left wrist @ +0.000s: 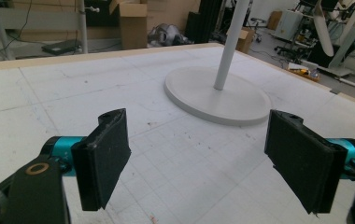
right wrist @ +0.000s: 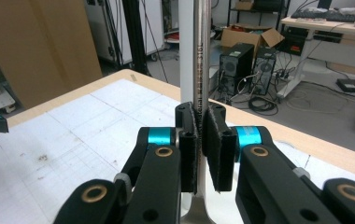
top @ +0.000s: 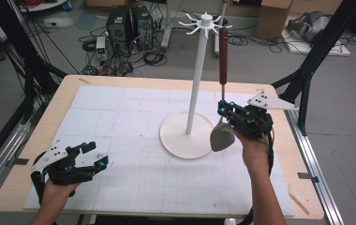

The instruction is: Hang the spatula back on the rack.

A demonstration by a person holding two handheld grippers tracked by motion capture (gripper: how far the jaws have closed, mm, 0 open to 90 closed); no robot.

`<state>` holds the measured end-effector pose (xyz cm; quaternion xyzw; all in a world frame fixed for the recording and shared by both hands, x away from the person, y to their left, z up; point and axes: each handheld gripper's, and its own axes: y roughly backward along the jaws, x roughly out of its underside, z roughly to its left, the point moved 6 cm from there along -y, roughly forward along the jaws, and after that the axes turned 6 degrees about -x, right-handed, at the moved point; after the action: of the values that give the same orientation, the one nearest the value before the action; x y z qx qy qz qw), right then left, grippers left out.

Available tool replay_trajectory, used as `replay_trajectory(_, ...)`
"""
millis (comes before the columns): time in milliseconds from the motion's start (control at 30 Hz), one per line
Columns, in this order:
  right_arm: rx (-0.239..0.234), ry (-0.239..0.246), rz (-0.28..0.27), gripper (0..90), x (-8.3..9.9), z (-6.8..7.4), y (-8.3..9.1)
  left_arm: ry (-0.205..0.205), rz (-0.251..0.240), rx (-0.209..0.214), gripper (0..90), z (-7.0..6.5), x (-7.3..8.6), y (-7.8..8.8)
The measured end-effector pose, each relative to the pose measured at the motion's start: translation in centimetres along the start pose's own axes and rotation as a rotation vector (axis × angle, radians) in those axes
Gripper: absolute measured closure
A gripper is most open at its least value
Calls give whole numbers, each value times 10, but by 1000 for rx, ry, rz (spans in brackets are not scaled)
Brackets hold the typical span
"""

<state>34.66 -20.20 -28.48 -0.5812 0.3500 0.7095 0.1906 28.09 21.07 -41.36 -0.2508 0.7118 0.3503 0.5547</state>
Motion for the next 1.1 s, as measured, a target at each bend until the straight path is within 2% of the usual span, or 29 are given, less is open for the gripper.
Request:
replay_trajectory(400, -20, 4, 41, 842, -2, -4, -12, 1, 1, 1, 222, 0, 0, 0)
replay_trajectory(1100, -19, -5, 46, 824, -2, -8, -16, 4, 0, -1, 222, 0, 0, 0)
